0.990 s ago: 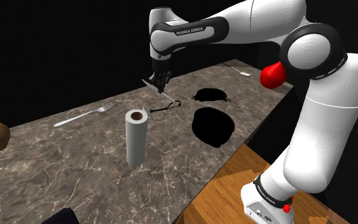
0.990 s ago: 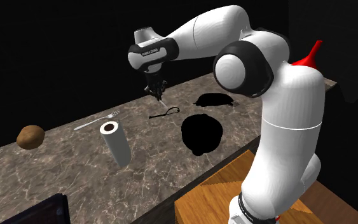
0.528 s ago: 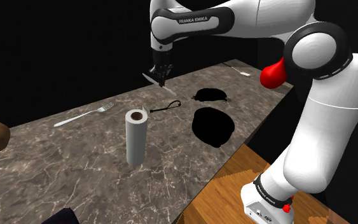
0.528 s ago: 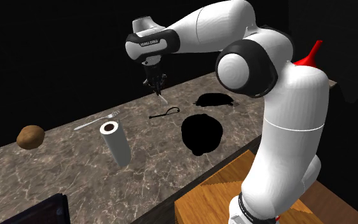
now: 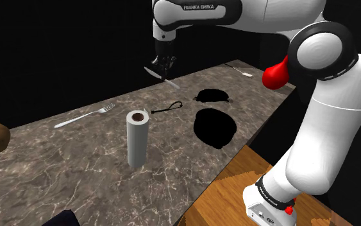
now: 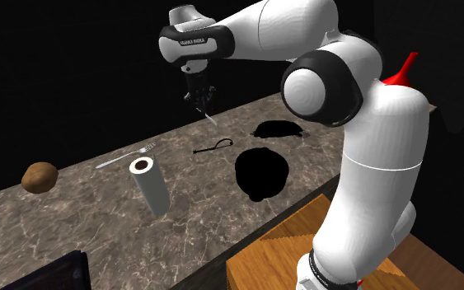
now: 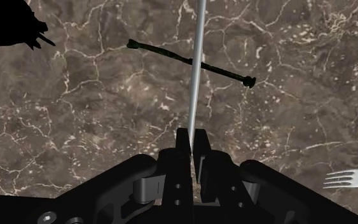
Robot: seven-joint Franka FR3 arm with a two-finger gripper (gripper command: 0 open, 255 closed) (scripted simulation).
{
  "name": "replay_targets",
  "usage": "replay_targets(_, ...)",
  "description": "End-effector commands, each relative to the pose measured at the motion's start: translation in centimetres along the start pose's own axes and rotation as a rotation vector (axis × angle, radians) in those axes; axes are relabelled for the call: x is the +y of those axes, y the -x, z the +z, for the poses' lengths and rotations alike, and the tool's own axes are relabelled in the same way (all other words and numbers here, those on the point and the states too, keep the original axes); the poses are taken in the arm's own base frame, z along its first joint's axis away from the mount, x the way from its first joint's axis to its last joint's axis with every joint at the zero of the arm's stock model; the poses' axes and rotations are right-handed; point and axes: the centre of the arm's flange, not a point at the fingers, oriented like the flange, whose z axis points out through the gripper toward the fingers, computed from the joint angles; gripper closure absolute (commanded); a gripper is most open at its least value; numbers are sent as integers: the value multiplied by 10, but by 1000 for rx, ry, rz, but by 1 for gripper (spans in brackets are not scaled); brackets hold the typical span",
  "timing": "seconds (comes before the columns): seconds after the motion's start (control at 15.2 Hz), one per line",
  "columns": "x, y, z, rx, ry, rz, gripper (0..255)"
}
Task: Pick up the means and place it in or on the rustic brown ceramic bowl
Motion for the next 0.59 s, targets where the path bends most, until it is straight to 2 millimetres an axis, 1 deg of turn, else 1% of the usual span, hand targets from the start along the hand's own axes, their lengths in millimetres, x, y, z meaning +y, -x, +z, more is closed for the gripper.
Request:
replay_targets(0.0,-1,1,-11,0,0,0,255)
replay_targets(0.2,1,2,-27,0,0,0,255)
replay_targets(0.53,14,67,-24,0,0,0,255)
